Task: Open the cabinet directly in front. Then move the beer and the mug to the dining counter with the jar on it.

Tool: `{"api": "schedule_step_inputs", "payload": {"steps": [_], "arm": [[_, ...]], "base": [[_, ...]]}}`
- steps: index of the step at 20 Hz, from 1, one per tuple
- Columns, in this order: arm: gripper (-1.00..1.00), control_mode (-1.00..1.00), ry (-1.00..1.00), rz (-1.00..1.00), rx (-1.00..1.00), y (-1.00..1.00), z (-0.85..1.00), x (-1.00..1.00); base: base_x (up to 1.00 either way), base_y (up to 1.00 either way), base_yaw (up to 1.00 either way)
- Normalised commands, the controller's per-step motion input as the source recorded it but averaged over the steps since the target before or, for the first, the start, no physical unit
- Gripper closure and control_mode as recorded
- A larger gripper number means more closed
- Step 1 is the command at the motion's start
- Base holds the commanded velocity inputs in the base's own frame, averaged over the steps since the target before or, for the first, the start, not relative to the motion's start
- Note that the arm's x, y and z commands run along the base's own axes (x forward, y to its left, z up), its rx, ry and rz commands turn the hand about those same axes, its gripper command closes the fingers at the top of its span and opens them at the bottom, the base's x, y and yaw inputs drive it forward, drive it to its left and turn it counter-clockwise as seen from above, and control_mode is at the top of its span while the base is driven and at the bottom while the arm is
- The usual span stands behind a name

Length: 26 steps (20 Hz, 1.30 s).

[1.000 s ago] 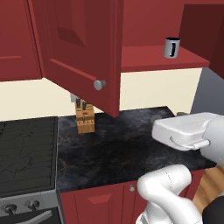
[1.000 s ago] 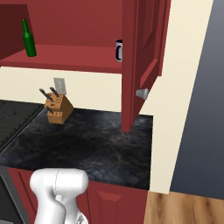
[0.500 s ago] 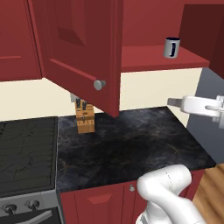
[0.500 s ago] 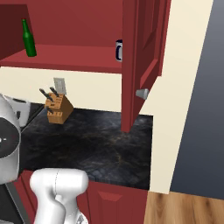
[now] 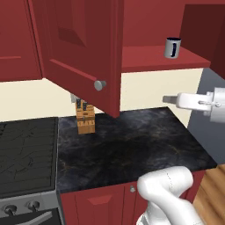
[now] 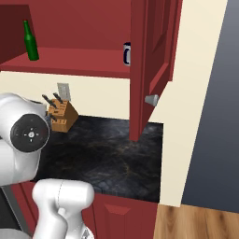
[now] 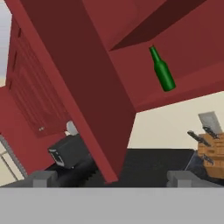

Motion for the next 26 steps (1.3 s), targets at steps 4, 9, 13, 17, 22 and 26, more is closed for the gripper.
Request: {"api": "schedule_step_inputs", "payload": {"steps": [4, 9, 13, 17, 22, 26], "arm": [[-1.0, -1.0, 0.02, 0.07, 0.0, 0.0, -0.15, 0.73], [-1.0, -1.0, 0.05, 0.08, -0.01, 0.13, -0.13, 0.66], [-1.0, -1.0, 0.0, 0.11, -0.06, 0.61, -0.07, 0.13], [-1.0, -1.0, 0.0, 0.15, -0.07, 0.91, -0.1, 0.04], [-1.0, -1.0, 0.0, 0.17, -0.06, 0.99, -0.17, 0.02], [-1.0, -1.0, 0.0, 0.16, -0.05, 1.0, -0.28, 0.08]], "base": [[0.0, 0.0, 0.0], [0.0, 0.0, 0.0], [0.0, 0.0, 0.0], [0.0, 0.0, 0.0], [0.0, 0.0, 0.0], [0.0, 0.0, 0.0]]}}
